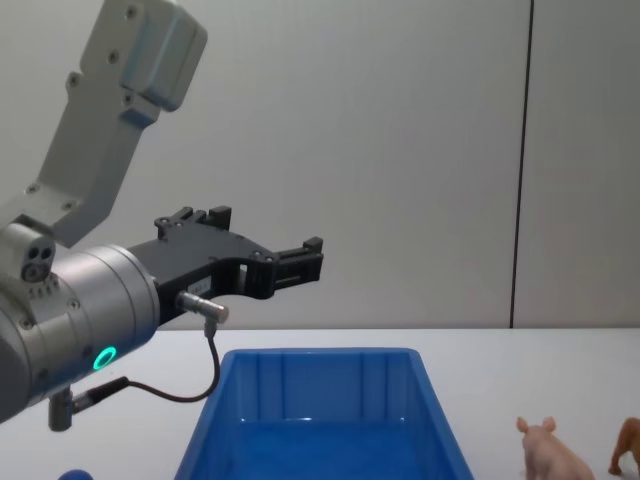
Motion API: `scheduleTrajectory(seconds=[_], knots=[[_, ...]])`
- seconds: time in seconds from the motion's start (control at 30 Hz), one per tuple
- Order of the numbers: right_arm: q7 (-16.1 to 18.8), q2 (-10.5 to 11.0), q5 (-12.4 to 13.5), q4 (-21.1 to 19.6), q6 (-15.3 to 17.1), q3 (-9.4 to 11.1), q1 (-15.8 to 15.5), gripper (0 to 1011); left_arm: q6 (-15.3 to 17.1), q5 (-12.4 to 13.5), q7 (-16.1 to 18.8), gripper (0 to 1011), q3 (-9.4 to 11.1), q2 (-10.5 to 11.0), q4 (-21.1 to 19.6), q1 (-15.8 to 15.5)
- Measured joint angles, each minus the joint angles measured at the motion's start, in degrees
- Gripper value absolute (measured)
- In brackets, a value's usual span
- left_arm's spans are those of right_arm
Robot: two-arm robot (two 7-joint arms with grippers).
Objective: Pick up the two dolls from the table and place them into the box.
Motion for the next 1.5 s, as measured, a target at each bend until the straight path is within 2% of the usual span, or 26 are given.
scheduleTrajectory(seconds=[0.4,0.67,0.83,1.17,1.5], knots=[[0.08,-0.08,-1.49,-1.67,-3.21,0.01,-0.36,426,0.00,0.00,0.00,1001,0.00,0.00,0.00,0.00],[2.84,-0.17,-1.54,-3.32,-6.51,-0.05,-0.31,426,0.00,0.00,0.00,1001,0.00,0.00,0.00,0.00],[6.31,-0.62,-0.68,-3.97,-8.53,-0.38,0.41,426,0.00,0.00,0.00,1001,0.00,0.00,0.00,0.00],[12.83,-2.05,0.99,-3.46,-10.38,-1.28,2.48,426,0.00,0.00,0.00,1001,0.00,0.00,0.00,0.00],[21.03,-5.30,2.27,0.55,-10.83,-3.16,6.92,426,0.00,0.00,0.00,1001,0.00,0.00,0.00,0.00]])
